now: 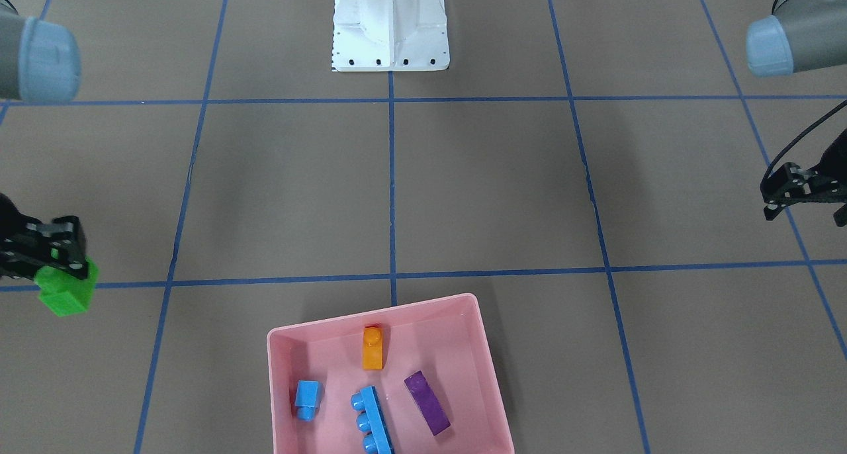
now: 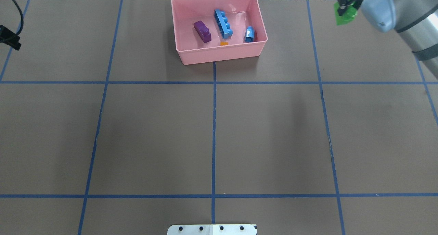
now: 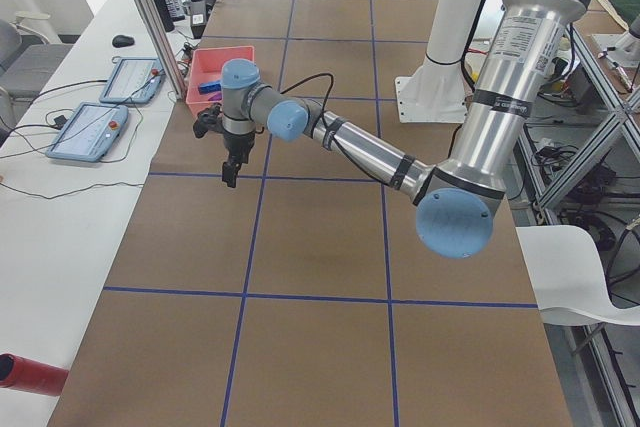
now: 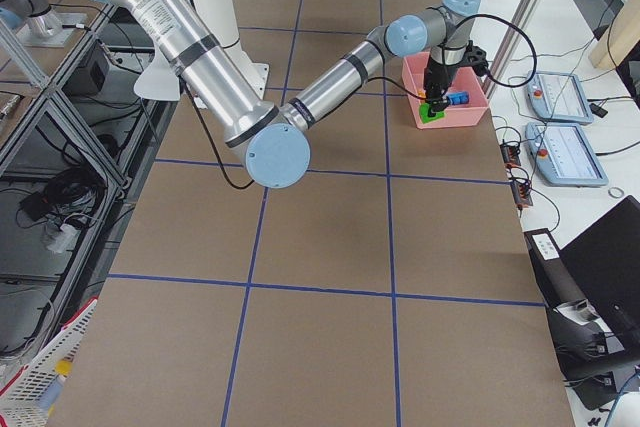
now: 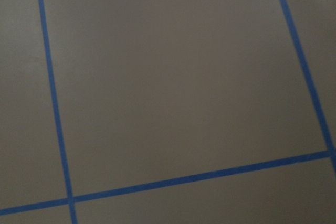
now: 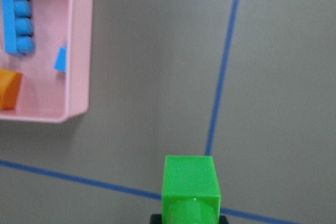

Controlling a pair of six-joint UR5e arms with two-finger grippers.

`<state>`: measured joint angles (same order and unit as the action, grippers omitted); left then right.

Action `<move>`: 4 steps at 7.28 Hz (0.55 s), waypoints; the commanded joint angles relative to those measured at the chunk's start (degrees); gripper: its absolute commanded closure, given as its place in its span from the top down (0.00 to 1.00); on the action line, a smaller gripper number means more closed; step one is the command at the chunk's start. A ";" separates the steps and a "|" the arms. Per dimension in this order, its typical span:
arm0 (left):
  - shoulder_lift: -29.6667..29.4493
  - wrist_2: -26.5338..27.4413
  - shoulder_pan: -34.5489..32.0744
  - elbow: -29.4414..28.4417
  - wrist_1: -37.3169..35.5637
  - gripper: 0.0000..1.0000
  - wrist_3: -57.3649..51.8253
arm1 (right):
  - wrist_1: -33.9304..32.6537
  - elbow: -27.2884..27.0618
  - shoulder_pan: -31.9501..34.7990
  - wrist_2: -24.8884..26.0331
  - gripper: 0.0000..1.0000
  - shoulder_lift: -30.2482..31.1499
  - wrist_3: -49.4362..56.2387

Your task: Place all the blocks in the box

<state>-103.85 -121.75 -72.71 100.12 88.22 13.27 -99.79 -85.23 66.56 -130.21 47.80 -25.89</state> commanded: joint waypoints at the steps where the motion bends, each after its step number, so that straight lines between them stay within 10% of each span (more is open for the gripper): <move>1: 4.25 -1.46 -2.78 0.07 -0.69 1.00 -9.45 | 19.22 19.15 -5.11 2.05 0.00 -10.50 -10.91; 4: 7.26 -1.47 -5.60 0.34 -0.42 1.00 -18.37 | 24.55 27.55 -10.38 9.69 0.00 -18.59 -15.59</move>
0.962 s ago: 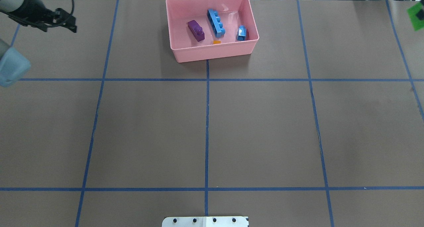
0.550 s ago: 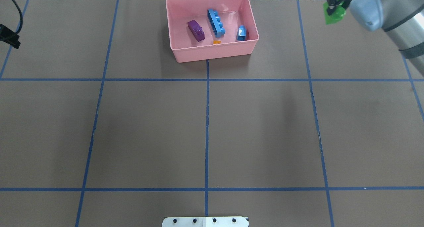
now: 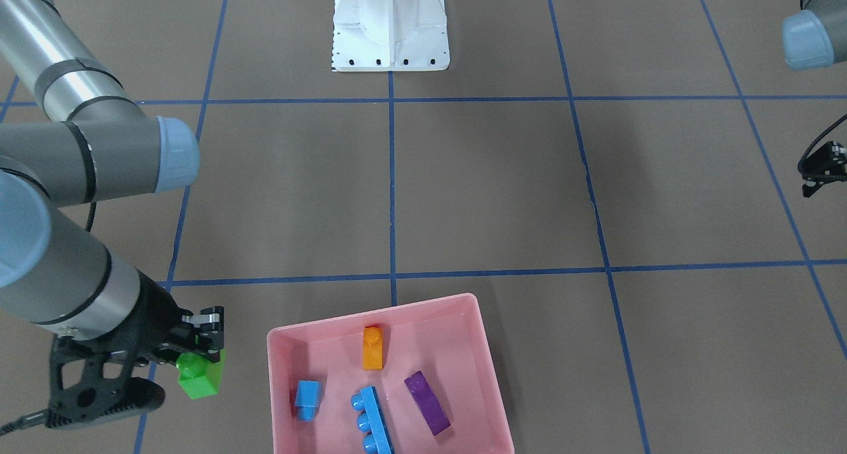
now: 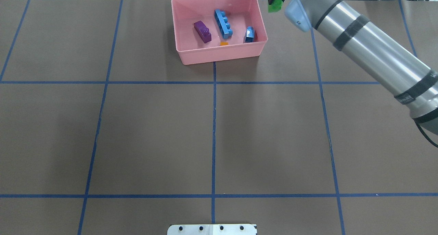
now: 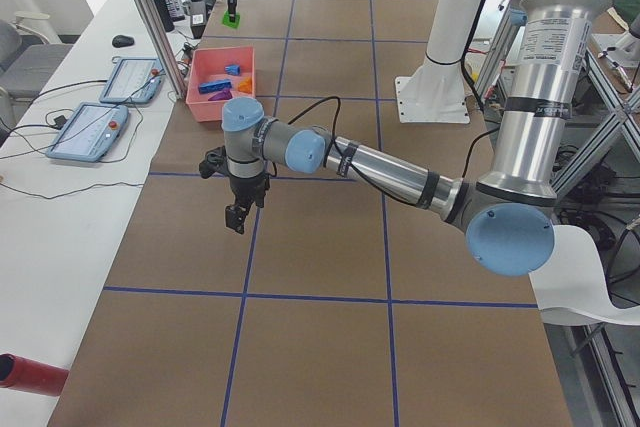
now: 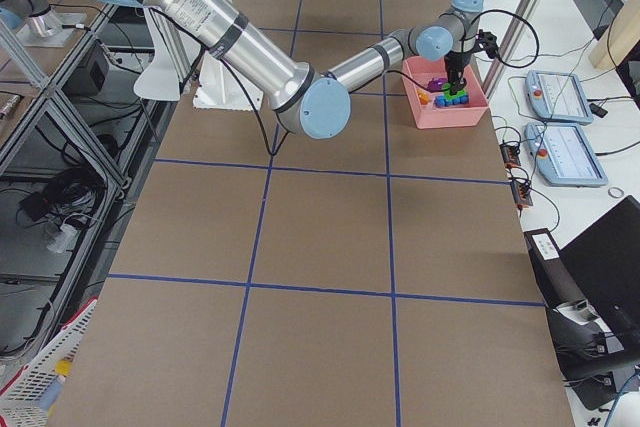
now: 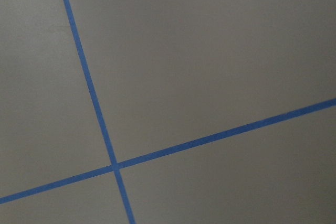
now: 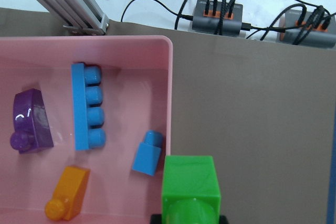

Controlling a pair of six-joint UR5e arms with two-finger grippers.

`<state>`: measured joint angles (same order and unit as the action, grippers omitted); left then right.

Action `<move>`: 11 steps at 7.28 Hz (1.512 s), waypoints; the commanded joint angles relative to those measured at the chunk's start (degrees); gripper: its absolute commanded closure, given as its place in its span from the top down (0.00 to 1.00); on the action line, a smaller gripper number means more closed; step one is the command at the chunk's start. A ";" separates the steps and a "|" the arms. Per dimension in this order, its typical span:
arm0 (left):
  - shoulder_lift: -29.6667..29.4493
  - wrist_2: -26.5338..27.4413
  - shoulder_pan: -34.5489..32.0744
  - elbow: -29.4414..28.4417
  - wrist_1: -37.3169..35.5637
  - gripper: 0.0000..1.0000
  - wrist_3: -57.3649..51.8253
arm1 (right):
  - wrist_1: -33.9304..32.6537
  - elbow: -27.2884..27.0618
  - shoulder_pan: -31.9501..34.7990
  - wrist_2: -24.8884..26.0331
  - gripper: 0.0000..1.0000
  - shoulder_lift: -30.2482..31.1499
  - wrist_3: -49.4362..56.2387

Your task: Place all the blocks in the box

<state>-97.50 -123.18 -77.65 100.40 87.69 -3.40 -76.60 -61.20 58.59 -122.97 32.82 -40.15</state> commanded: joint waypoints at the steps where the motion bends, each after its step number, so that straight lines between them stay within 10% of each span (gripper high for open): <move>1: 1.95 0.13 -1.27 -0.12 2.12 1.00 -3.44 | 1.54 6.50 -5.30 7.08 0.00 -6.86 -1.77; 2: 4.83 0.22 -1.28 -0.38 5.97 1.00 -4.76 | 7.29 8.97 -5.59 7.22 0.00 -6.89 -4.21; 4: 8.10 0.66 -1.45 -0.82 9.08 1.00 -4.25 | 11.91 10.84 -5.77 7.22 0.99 -6.54 -8.54; 7: 8.46 0.57 -3.12 -2.05 9.70 1.00 -4.68 | 7.21 5.87 -3.06 4.95 1.00 -6.19 -6.80; 11: 9.08 0.40 -4.44 -2.32 10.40 1.00 -4.34 | -27.14 -19.51 7.73 -0.93 1.00 5.80 23.76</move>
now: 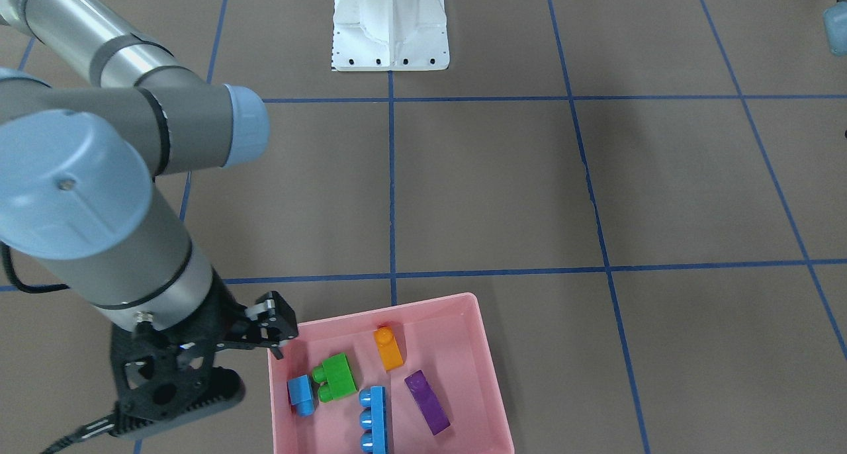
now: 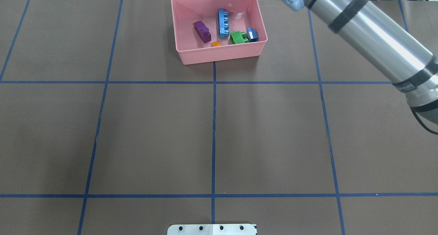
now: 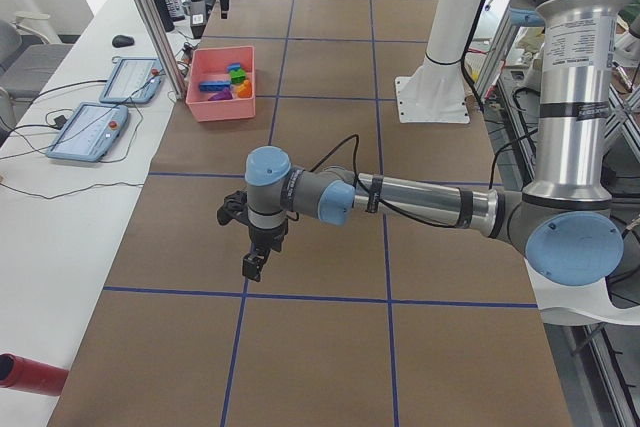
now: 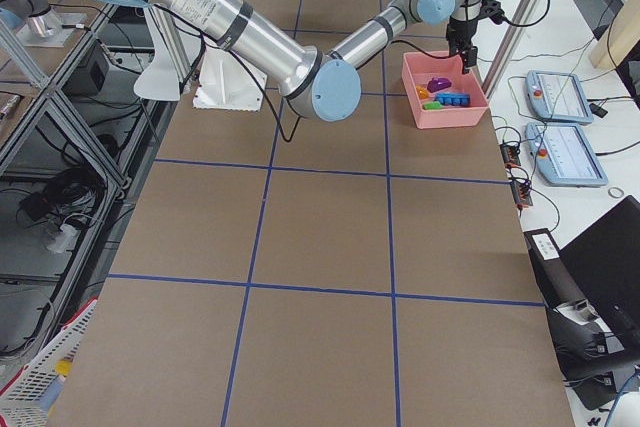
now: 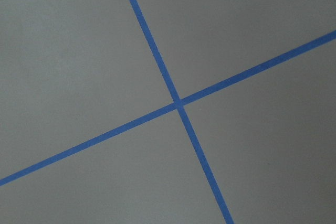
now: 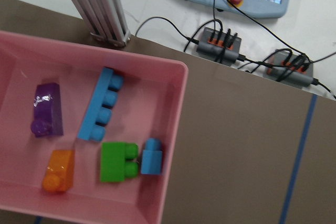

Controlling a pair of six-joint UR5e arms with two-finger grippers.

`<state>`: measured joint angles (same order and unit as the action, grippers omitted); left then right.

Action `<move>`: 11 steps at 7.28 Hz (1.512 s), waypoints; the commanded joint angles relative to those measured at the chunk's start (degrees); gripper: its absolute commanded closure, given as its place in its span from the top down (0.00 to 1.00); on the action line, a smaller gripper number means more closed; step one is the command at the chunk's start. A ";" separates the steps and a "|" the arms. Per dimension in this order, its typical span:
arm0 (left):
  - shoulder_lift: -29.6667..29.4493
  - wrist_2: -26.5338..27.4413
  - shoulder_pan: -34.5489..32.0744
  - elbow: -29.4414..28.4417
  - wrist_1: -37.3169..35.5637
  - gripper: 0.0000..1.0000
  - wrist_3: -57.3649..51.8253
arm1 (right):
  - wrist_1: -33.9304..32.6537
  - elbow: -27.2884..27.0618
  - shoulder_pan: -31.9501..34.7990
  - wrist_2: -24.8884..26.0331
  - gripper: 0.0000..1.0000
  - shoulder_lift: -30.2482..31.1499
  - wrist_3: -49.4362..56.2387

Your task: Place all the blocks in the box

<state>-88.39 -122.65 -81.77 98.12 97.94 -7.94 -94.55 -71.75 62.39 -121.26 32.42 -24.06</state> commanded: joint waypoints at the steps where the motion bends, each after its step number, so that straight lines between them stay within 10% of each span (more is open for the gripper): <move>1: 0.06 -0.13 -0.67 -0.03 0.14 1.00 -0.23 | -8.99 -14.85 7.80 -8.58 1.00 15.65 8.50; 5: 2.08 -1.96 -6.19 -0.03 -4.22 1.00 -0.23 | 2.92 -26.87 20.89 -15.80 1.00 50.30 18.90; 11: 6.66 -6.46 -7.44 0.84 -4.07 1.00 0.29 | 5.17 -27.21 30.85 -17.16 1.00 65.22 25.73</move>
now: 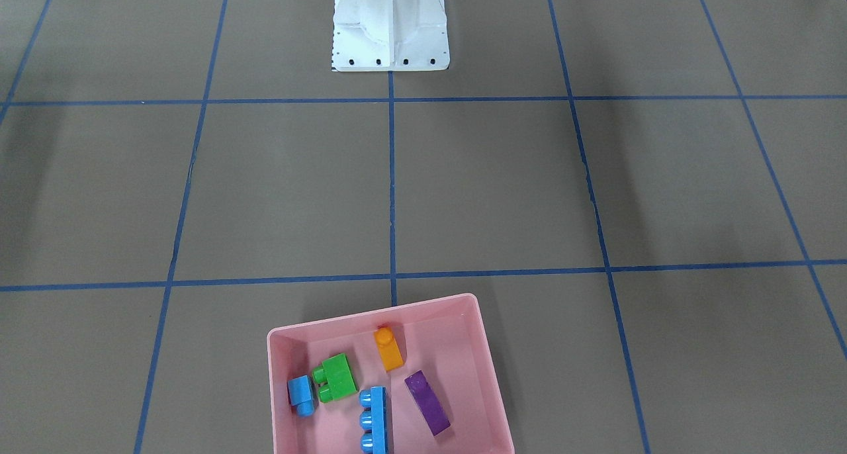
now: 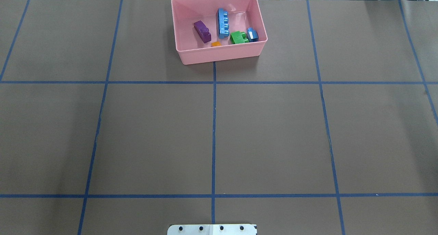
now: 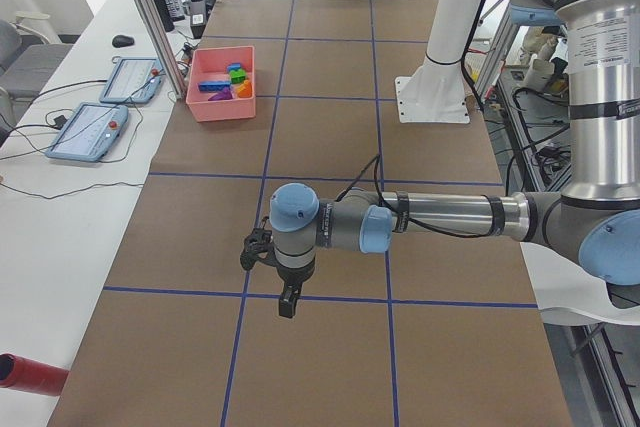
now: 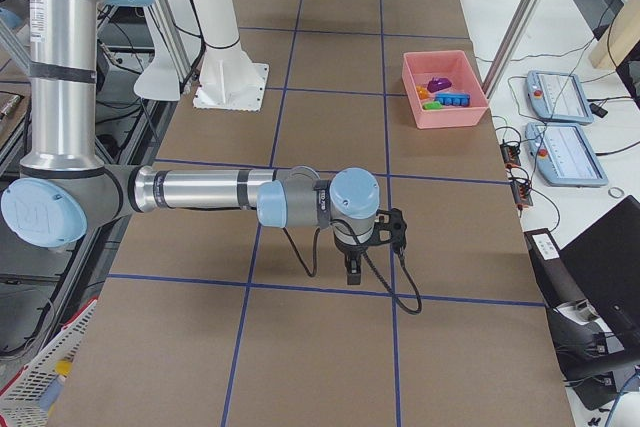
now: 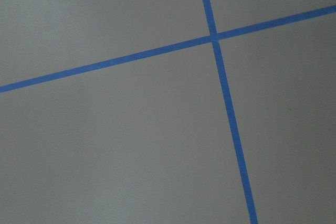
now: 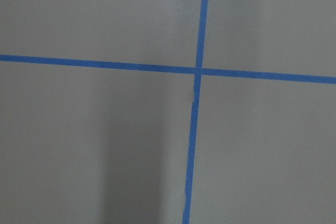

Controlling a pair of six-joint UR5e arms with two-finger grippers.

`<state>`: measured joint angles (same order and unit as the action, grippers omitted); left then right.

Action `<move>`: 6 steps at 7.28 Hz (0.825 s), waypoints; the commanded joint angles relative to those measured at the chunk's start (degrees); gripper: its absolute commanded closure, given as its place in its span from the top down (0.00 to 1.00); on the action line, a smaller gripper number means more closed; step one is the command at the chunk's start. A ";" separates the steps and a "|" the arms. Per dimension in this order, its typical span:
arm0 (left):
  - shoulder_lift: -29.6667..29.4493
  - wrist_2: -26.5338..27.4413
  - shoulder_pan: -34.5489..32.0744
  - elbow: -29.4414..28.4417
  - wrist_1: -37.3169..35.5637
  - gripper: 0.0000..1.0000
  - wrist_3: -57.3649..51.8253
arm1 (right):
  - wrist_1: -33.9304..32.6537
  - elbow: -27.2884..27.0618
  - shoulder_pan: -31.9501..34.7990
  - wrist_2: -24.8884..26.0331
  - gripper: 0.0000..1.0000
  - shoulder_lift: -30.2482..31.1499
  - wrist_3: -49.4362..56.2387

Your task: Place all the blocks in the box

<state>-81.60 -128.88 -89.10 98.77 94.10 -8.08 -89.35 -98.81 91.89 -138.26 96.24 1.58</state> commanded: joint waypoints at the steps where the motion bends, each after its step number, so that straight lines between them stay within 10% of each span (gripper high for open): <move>1: -1.10 -0.14 -0.02 0.03 -0.67 1.00 0.70 | -0.21 -0.06 1.80 -0.17 1.00 1.75 0.09; 6: -13.50 -0.05 -0.37 -5.43 -8.59 1.00 0.70 | -3.35 -2.69 1.55 0.79 1.00 1.15 0.01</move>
<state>-94.46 -128.87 -89.30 93.73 85.84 -7.38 -90.68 -100.07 94.23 -138.06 98.02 1.61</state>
